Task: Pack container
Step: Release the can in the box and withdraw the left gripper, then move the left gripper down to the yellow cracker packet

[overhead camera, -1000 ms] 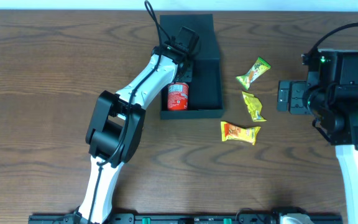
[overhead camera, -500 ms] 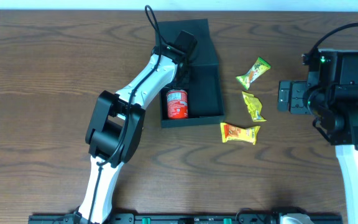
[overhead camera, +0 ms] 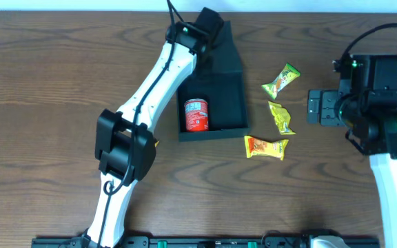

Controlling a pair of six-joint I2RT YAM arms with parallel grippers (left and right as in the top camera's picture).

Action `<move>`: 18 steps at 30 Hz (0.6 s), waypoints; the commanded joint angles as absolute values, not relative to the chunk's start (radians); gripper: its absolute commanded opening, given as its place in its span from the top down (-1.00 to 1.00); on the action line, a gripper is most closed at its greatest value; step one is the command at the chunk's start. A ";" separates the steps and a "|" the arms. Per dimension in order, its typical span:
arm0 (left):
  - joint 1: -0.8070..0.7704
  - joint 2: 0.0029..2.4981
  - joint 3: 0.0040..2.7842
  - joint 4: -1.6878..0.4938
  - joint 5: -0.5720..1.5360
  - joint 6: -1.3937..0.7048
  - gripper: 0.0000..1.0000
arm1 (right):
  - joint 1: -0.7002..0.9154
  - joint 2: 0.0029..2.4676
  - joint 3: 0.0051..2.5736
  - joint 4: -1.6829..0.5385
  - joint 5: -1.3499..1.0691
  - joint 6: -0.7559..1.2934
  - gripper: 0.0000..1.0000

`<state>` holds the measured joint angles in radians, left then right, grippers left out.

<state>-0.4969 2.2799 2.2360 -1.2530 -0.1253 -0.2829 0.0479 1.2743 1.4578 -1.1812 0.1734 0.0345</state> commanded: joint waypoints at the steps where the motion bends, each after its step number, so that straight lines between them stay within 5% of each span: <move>1: -0.477 2.275 2.300 -1.369 -0.225 -0.274 0.88 | 0.044 1.296 1.470 -1.188 0.184 0.044 -0.98; 10: -0.413 2.240 2.301 -1.661 -0.191 -0.299 0.88 | 0.044 1.322 1.470 -1.185 0.191 0.044 -0.98; 18: -0.411 2.014 2.301 -1.647 -0.200 -0.224 0.88 | 0.044 1.322 1.470 -1.174 0.237 -0.002 -0.99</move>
